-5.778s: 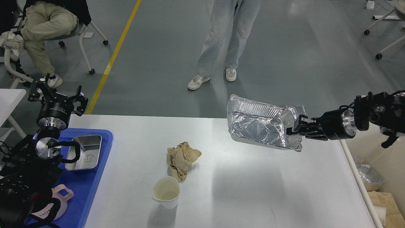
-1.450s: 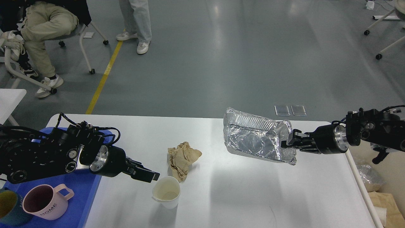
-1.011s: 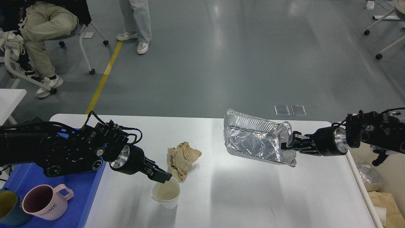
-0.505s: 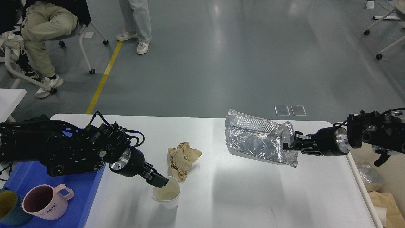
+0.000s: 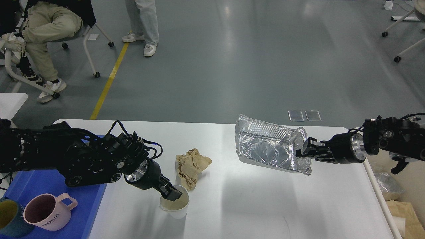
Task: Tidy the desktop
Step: 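Grip the paper cup from inside and lift it with the left gripper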
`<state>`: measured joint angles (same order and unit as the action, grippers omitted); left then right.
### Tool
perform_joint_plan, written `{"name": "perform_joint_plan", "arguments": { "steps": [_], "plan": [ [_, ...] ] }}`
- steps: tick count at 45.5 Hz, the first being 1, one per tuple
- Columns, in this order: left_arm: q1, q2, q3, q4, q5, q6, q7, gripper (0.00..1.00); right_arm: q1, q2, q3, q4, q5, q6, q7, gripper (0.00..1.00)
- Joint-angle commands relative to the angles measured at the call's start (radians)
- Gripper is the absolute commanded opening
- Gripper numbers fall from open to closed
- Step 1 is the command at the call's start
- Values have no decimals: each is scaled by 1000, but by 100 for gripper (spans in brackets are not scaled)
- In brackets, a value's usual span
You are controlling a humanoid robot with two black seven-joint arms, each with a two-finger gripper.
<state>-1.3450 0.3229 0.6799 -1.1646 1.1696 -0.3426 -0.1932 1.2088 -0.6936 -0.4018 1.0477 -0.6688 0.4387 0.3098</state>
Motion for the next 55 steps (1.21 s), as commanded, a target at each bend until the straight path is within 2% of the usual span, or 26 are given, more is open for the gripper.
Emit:
{"name": "perform_joint_plan", "arguments": {
  "steps": [1,6,12,22,34,44,51,55],
  "plan": [
    [-11,-11,0,14,1,-102,6,20,0,-3,0,0,0,0,0,0],
    [-11,-25,-8,26,1,-127,11,15,0,-1,0,0,0,0,0,0],
    [-13,-34,-10,37,1,-144,11,1,0,-1,0,0,0,0,-1,0],
    [-37,-51,-11,40,1,-182,3,0,0,-1,0,0,0,0,0,0],
    [-89,-30,-72,28,4,-312,-6,0,0,-7,1,0,0,0,0,0],
    [-222,134,-106,-59,-1,-346,-11,0,0,-20,4,2,0,0,0,0],
    [-348,272,-158,-98,-5,-412,-84,1,0,-17,12,2,0,0,0,0],
    [-413,314,-177,-98,-27,-441,-100,1,0,-10,14,2,0,0,0,0]
  ]
}}
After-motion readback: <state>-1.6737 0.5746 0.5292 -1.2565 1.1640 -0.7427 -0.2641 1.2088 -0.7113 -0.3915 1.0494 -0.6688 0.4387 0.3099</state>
